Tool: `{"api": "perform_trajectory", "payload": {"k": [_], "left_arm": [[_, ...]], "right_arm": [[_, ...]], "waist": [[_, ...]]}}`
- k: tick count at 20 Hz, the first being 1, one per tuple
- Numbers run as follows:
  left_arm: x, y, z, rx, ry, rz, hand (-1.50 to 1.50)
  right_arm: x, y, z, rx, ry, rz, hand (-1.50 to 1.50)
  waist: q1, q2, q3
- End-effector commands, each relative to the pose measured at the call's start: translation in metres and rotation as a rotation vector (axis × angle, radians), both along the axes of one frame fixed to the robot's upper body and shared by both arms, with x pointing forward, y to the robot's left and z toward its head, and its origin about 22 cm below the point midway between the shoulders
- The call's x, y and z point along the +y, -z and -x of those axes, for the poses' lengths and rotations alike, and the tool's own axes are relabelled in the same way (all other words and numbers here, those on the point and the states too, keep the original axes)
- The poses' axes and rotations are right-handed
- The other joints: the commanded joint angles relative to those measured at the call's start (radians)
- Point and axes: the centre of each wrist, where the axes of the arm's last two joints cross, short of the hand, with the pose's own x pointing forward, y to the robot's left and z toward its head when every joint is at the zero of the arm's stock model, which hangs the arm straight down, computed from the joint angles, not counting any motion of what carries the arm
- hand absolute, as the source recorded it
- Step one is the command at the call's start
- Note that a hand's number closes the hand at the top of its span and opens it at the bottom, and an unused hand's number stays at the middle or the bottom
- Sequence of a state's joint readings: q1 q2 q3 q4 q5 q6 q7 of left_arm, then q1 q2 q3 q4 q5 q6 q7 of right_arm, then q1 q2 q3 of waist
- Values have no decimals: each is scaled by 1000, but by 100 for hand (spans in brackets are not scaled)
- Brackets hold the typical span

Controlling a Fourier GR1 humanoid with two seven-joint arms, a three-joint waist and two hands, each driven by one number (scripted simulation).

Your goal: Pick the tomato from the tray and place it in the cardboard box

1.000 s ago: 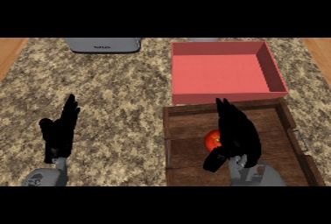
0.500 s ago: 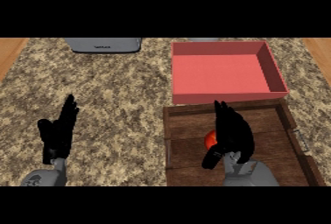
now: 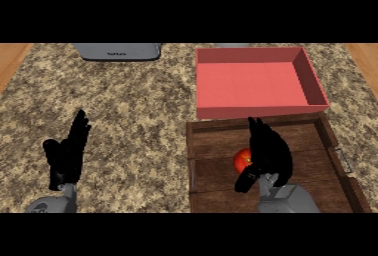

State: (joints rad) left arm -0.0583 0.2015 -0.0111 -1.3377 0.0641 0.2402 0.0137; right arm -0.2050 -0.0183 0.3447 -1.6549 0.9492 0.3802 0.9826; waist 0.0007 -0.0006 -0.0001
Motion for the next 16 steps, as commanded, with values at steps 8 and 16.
{"api": "perform_trajectory", "payload": {"k": [8,16], "left_arm": [[16,-13,-13,-3,-12,11,0],[0,-7,-12,-2,11,7,0]], "right_arm": [[18,27,-2,-133,-45,77,150],[43,25,44,-93,-688,2,150]], "waist": [[1,0,0],[5,-3,0]]}}
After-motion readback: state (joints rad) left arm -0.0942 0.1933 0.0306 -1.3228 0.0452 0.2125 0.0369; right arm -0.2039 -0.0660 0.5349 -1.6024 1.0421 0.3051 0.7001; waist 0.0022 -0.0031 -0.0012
